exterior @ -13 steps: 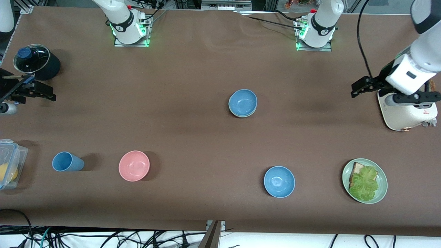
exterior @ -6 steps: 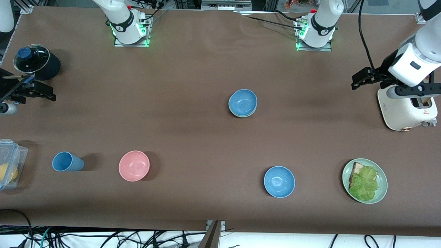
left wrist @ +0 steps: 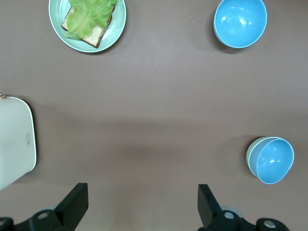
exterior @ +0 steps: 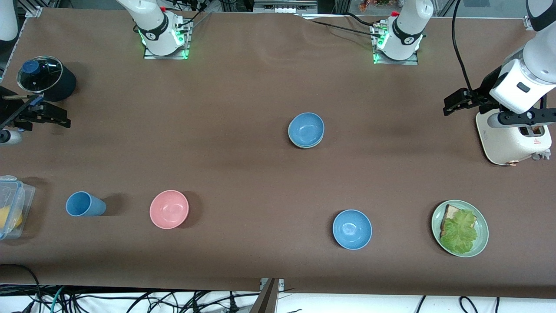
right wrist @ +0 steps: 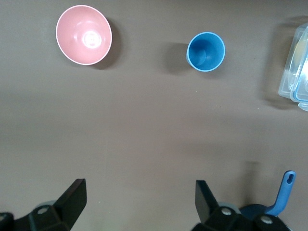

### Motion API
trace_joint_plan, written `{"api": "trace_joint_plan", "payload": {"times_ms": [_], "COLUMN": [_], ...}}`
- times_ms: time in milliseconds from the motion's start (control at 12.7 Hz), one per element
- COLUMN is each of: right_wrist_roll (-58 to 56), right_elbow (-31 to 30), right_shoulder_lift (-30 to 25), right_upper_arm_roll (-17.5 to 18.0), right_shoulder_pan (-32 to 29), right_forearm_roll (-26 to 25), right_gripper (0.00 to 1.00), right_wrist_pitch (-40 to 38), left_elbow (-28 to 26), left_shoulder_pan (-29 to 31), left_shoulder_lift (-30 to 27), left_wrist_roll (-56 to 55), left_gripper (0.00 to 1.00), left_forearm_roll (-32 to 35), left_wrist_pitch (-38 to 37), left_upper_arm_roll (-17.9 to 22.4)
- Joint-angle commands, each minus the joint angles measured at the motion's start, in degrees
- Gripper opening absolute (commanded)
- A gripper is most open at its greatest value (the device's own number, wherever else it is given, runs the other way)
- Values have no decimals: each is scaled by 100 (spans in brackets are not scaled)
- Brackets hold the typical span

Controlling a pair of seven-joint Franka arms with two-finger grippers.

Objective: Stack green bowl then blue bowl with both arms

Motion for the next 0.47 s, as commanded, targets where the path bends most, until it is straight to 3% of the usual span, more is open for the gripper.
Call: {"api": "trace_joint_plan", "payload": {"times_ms": [0,395], "right_wrist_roll": [56,56], "right_elbow": [-73,-73], "right_shoulder_lift": [-70,-70], "right_upper_arm_roll": [-39,-39], "right_shoulder_pan": [31,31], "right_forearm_roll": [80,80], "right_gripper": [100,100], "right_wrist_pitch": [48,57], "left_elbow": [172,242], "left_shoulder_pan": [86,192], "left_shoulder_lift": [80,106], "left_wrist_roll": [-46,24], "left_gripper": [100,100], "left_forearm_roll": [80,45], "left_wrist_pitch": [-79,-88], "left_upper_arm_roll": [-101,-57]}}
